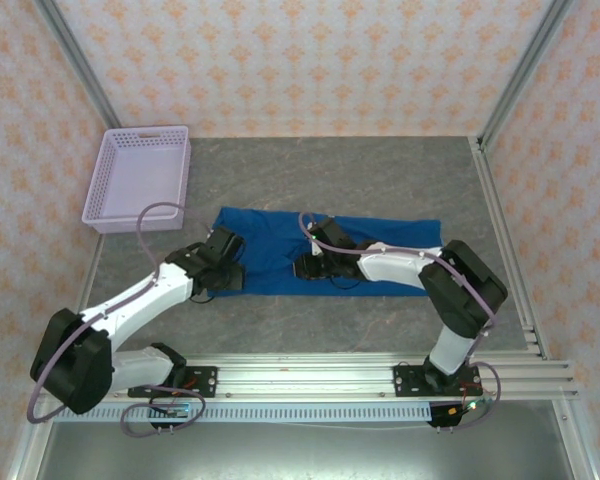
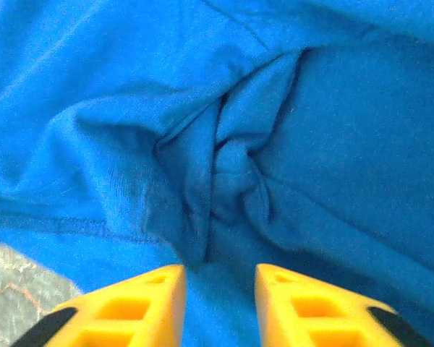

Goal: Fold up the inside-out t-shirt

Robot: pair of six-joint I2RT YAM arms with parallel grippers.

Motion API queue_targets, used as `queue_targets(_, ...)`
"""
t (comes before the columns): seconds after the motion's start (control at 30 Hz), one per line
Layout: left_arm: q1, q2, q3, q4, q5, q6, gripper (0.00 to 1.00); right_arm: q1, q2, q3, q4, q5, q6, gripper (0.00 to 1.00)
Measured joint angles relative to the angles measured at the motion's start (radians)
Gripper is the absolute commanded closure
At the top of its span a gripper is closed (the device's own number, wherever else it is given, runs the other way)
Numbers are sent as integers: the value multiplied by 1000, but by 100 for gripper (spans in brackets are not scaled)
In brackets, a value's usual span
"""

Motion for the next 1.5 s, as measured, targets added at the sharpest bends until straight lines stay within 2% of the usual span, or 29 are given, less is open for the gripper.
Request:
queue_targets(0.1,17,-45,0,-7,-15,-2,44,0,-31,10,-12,-14,-24,60)
queue_targets(0.2,92,-52,2,11,-6,-4,39,2,-21,53,9,-31,-24,61)
queue_targets(0.33,212,-16,12,84,24,-15,33,24,67,167,55,-38,-20,69)
queue_targets(0.5,283,111,61,153,47,-19,25,58,201,278,58,-22,-6,82)
queue_targets(0.67,331,186,64,196,65,-23,13,60,249,245,24,-23,23,83)
queue_targets(0.87,339,253,71,243,103,-19,6,64,245,223,22,-27,29,76)
queue_targets(0.93,339,292,79,258,132,-14,0,64,240,223,16,-27,28,75)
queue_targets(1.1,329,376,125,265,170,24,0,64,233,223,5,-27,28,74)
queue_targets(1.33,241,442,188,266,146,77,0,64,232,223,2,-27,28,74)
queue_targets(1.5,220,491,210,264,121,95,0,64,229,223,-2,-26,28,74)
